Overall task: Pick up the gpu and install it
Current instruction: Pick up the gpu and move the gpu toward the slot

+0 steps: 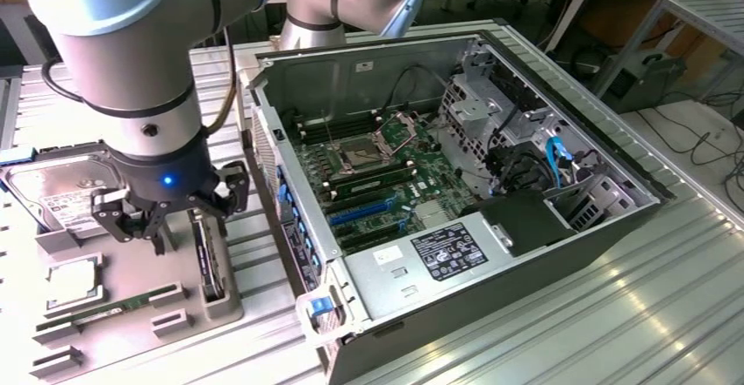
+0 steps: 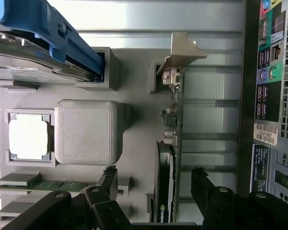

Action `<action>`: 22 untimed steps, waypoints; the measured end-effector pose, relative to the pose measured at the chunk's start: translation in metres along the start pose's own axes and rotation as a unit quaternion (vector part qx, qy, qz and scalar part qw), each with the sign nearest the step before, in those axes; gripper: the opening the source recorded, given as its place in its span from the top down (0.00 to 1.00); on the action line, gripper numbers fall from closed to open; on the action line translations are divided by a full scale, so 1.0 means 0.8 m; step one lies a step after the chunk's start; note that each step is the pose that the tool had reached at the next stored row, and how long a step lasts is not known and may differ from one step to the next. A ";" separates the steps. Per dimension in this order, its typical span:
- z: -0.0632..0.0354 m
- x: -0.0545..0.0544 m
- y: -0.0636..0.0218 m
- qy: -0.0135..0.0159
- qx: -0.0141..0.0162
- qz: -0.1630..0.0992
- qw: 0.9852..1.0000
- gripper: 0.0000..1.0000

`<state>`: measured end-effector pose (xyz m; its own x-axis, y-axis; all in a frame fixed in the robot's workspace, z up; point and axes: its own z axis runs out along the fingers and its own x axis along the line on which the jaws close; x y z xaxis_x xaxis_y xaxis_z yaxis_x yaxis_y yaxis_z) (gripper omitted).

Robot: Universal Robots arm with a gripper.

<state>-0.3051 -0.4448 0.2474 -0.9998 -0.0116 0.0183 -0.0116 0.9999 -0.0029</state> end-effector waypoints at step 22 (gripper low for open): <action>0.022 -0.005 -0.007 -0.003 0.000 0.000 1.000 0.28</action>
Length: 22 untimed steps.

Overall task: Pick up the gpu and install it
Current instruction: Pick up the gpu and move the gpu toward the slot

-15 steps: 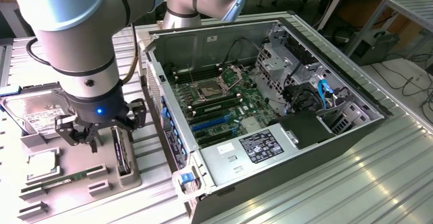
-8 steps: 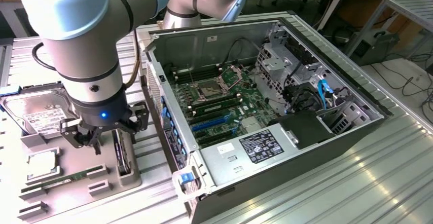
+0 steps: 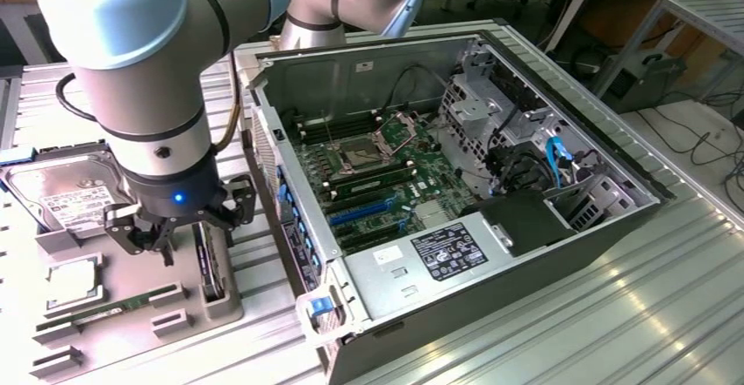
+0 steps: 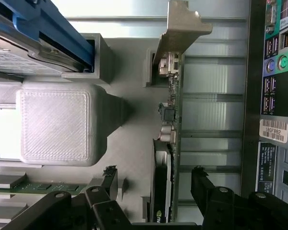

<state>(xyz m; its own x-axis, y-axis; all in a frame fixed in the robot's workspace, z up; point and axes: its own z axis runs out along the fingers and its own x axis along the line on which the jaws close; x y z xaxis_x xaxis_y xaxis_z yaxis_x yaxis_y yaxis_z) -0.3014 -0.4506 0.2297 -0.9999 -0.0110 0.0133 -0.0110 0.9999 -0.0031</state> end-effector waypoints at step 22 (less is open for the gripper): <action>0.008 -0.003 0.001 -0.005 0.002 0.004 1.000 0.52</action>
<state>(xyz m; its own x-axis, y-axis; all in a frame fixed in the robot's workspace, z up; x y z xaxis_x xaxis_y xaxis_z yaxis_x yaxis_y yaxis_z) -0.2993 -0.4500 0.2236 -1.0000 -0.0023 0.0038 -0.0023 1.0000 -0.0070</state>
